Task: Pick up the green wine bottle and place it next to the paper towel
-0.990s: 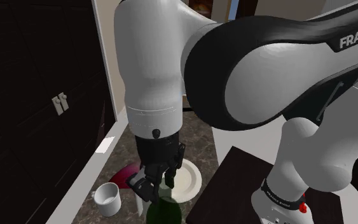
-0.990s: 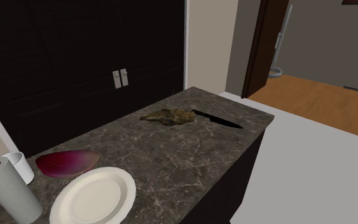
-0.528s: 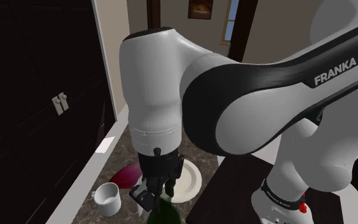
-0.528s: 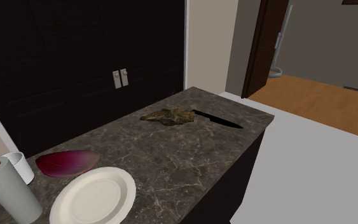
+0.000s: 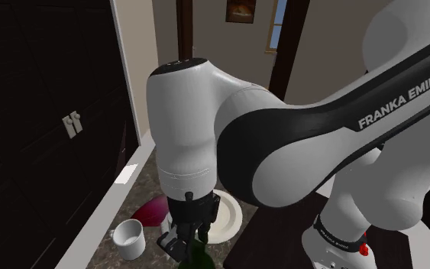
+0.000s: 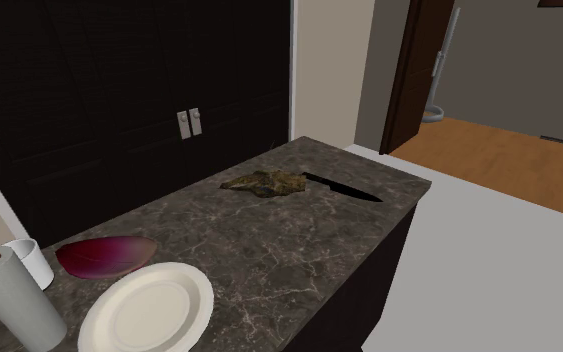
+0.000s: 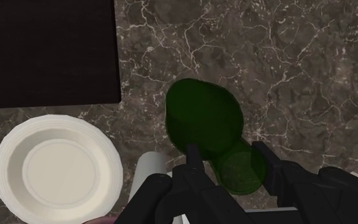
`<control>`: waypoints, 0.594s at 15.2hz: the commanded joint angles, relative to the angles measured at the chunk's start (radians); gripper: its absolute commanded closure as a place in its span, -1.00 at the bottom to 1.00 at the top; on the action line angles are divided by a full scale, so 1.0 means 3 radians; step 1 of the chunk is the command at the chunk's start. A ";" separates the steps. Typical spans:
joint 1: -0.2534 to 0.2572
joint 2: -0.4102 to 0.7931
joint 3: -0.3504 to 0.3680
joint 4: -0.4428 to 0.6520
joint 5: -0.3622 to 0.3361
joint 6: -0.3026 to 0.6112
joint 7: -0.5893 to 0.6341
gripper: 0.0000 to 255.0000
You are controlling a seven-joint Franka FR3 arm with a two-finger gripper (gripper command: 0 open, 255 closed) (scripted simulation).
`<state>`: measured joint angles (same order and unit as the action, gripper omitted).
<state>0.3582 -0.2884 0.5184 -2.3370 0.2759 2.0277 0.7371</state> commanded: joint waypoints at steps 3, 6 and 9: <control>0.0000 0.0001 0.0000 -0.0001 0.0000 0.0004 -0.0001 1.00; -0.0001 0.0001 0.0000 -0.0001 -0.0001 0.0004 -0.0001 -1.00; -0.0001 0.0002 0.0000 -0.0001 -0.0001 0.0004 -0.0001 -1.00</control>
<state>0.3581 -0.2879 0.5184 -2.3372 0.2758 2.0290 0.7369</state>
